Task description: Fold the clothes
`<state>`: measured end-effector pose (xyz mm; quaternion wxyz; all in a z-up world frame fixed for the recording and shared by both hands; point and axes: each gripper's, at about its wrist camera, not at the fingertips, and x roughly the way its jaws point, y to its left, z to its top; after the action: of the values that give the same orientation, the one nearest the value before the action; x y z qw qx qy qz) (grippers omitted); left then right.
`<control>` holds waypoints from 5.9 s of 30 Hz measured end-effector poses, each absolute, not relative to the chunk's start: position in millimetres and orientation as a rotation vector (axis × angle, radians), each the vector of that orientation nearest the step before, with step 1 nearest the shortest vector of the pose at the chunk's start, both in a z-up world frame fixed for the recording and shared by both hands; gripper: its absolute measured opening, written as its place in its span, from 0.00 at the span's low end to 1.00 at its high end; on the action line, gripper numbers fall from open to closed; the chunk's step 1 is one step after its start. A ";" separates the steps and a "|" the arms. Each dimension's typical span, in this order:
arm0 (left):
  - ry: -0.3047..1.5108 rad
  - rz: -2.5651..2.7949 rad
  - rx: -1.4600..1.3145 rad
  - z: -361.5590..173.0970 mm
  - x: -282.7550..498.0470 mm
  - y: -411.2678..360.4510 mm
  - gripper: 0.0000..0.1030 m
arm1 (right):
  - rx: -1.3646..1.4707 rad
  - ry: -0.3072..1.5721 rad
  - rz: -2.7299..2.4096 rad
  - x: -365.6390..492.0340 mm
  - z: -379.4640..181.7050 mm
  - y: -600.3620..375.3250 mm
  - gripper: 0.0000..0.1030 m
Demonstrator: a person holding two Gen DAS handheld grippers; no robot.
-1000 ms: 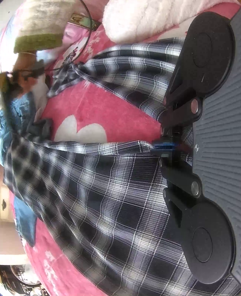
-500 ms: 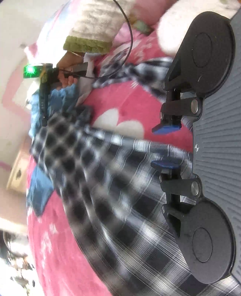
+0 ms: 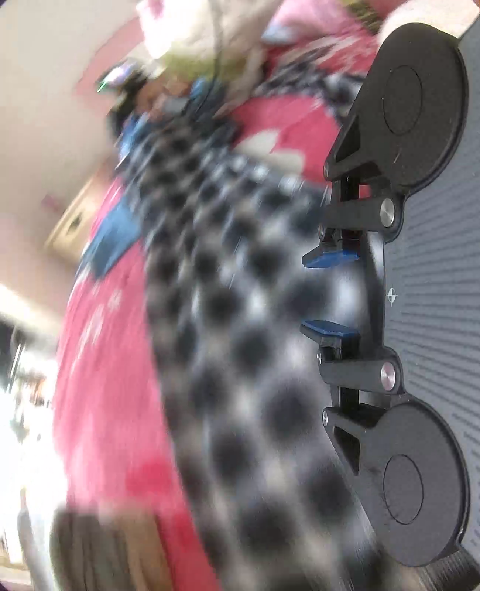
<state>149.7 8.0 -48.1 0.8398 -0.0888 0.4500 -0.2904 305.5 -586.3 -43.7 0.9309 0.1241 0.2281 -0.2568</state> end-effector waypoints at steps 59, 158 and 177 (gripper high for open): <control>1.156 -0.163 -0.416 -41.4 -115.7 107.9 0.40 | 1.369 0.831 -0.275 -116.7 -154.8 -560.5 0.27; 0.772 -1.249 0.399 -91.2 45.7 -298.2 0.33 | 1.147 0.494 -0.622 -66.8 -97.2 -671.8 0.03; 0.661 -1.147 0.207 -58.5 34.1 -265.1 0.04 | 1.129 0.284 -0.539 -83.1 -40.7 -638.2 0.03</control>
<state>34.1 -265.1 -58.5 0.7840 0.0959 0.3063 -0.5314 -83.1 -638.2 -40.7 0.8013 0.5265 0.1322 -0.2513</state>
